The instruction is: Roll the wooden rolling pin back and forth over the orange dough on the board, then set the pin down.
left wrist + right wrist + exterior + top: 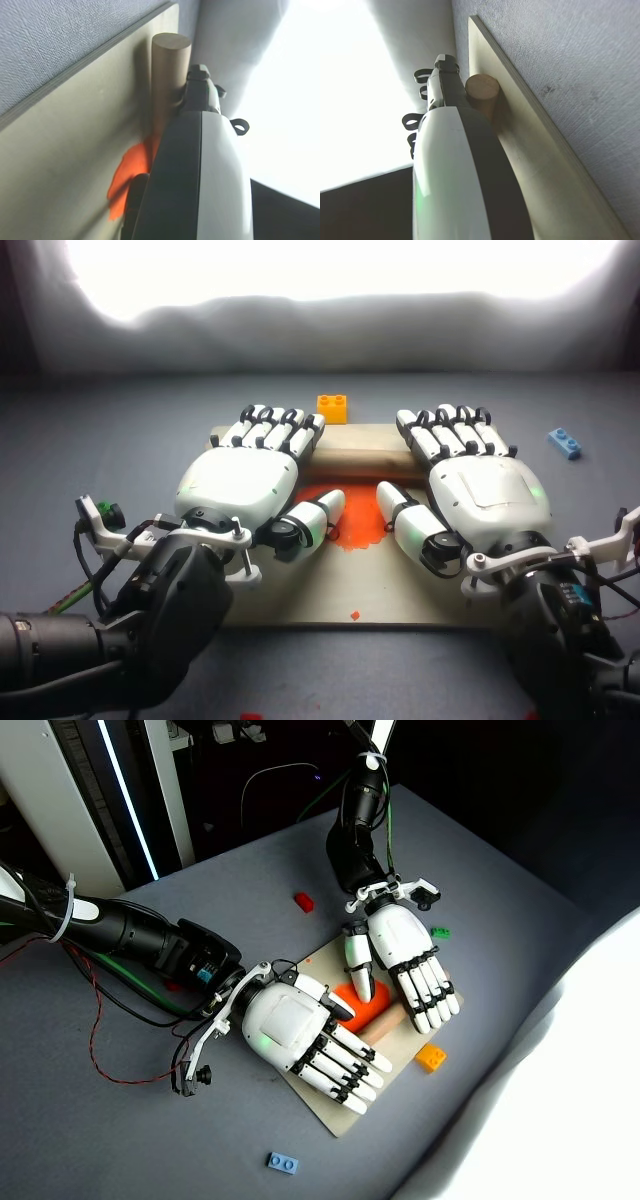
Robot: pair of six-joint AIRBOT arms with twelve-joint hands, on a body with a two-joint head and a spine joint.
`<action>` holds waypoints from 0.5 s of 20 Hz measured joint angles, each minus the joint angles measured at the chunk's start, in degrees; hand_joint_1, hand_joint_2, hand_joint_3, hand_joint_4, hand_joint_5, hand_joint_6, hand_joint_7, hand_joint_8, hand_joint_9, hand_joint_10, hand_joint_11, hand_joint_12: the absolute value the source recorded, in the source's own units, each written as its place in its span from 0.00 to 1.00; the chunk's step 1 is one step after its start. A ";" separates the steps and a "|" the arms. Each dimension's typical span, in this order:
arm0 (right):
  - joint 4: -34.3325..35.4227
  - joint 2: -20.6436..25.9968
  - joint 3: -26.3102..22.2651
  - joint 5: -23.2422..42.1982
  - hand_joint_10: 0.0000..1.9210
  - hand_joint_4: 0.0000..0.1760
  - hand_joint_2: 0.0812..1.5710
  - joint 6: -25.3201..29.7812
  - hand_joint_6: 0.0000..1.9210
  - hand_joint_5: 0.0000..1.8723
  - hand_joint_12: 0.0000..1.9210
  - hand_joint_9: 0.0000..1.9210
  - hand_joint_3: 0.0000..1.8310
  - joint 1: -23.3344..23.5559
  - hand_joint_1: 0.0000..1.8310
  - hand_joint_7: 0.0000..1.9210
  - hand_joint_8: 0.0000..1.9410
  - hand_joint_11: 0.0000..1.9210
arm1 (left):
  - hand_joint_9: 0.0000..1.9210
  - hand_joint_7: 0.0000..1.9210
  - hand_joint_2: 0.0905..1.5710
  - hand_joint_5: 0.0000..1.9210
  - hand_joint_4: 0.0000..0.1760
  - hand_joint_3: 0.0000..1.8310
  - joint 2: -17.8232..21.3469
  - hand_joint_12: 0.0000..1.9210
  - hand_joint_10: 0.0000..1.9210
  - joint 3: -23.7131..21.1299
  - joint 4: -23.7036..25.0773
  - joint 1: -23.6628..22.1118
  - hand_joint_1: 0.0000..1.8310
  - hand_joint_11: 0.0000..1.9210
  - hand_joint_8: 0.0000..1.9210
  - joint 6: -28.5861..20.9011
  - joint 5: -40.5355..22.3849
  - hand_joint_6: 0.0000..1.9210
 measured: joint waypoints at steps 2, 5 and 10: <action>0.22 0.00 -0.33 0.28 0.00 0.00 0.99 -0.17 0.00 0.07 0.05 0.04 0.00 0.00 0.00 0.07 0.00 0.00 | 0.00 0.02 0.96 0.01 0.00 0.00 0.35 0.00 0.00 -0.46 0.00 0.00 0.00 0.00 0.00 0.17 0.00 0.00; 0.63 -0.09 -0.83 0.98 0.00 0.00 0.99 -0.70 0.00 0.06 0.05 0.04 0.00 0.00 0.00 0.06 0.00 0.00 | 0.00 0.01 0.96 0.01 0.00 0.00 0.76 0.00 0.00 -0.94 0.17 0.11 0.00 0.00 0.00 0.28 0.07 0.00; 1.62 -0.11 -2.71 2.51 0.00 0.00 0.99 -2.29 0.00 0.06 0.02 0.04 0.00 -0.20 0.00 0.06 0.00 0.00 | 0.00 0.01 0.96 0.01 0.00 0.00 1.31 0.00 0.00 -2.93 1.44 1.55 0.00 0.00 0.00 0.15 -2.25 0.00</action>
